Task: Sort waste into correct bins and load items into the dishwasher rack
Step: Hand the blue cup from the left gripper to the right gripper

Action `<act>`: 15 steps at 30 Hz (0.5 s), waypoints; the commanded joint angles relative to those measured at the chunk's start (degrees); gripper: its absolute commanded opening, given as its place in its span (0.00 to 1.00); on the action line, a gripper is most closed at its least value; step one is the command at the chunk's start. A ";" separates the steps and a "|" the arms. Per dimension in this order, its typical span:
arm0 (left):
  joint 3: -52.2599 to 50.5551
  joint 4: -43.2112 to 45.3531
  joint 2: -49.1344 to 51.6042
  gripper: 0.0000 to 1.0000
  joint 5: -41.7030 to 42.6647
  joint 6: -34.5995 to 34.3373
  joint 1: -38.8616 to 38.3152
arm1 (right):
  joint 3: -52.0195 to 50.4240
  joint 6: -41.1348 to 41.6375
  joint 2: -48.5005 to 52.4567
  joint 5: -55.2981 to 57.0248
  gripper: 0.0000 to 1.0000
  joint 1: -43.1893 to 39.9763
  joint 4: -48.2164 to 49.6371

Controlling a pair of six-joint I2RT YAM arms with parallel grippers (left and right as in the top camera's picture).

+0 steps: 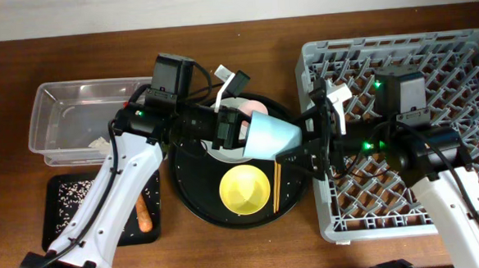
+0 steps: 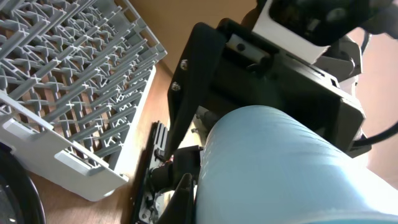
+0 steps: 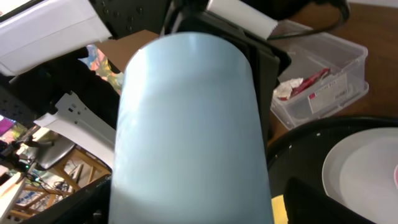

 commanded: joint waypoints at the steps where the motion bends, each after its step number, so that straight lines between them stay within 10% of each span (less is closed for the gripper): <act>1: 0.76 0.31 -0.83 0.00 0.42 1.14 -0.13 | 0.61 3.28 0.31 0.81 0.82 1.20 3.50; 8: 0.76 0.31 -0.83 0.00 0.42 1.16 -0.13 | 0.61 3.37 0.31 0.87 0.51 1.18 4.48; 15: 0.76 0.33 -0.83 0.00 0.42 1.16 -0.11 | 0.48 3.15 0.31 2.21 0.65 1.18 2.05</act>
